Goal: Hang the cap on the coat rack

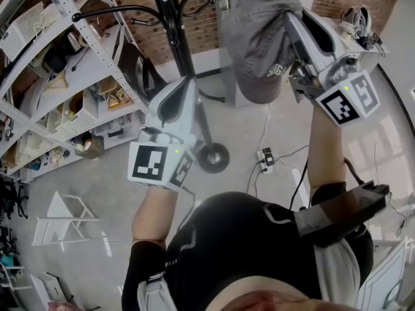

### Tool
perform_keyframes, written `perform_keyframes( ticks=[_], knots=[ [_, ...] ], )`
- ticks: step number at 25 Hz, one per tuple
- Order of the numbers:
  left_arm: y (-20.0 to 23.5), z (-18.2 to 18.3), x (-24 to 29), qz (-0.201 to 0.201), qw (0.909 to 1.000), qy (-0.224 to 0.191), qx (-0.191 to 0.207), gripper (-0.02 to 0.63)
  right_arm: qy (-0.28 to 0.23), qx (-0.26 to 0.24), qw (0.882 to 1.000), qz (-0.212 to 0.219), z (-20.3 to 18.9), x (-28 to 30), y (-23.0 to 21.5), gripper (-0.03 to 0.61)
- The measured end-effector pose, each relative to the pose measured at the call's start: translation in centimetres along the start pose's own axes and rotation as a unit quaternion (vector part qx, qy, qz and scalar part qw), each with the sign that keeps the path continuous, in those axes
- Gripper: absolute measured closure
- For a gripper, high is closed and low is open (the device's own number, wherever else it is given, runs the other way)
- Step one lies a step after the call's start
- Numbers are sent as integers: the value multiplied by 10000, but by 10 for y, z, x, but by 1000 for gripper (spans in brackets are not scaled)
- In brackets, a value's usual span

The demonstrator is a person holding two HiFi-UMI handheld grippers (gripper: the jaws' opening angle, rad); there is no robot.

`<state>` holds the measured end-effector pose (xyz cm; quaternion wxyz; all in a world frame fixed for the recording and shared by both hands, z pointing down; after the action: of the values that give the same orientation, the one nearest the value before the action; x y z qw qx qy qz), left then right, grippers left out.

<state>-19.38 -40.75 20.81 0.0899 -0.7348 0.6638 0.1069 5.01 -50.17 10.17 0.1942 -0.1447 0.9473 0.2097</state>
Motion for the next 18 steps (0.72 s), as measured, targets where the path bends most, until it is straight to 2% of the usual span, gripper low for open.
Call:
perform_keyframes(
  ticks=[9, 18],
  knots=[
    [-11, -13, 0, -136, 9997, 191, -34, 584, 248, 546, 9974, -392, -47, -26, -1, 489],
    [-19, -16, -13, -82, 9995, 312, -11, 584, 549, 792, 9942, -483, -89, -32, 1, 486]
  ],
)
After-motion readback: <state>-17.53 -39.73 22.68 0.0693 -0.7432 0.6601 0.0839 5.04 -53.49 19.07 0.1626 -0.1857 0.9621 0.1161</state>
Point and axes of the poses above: the fingertips, and each gripper's own axes: x forward along the fingers, y to its left, z out of its top, the point moved 7 cm from there along -x, backward along the fingers, and after that the axes turned 14 degrees about z, right-handed, at the moved point
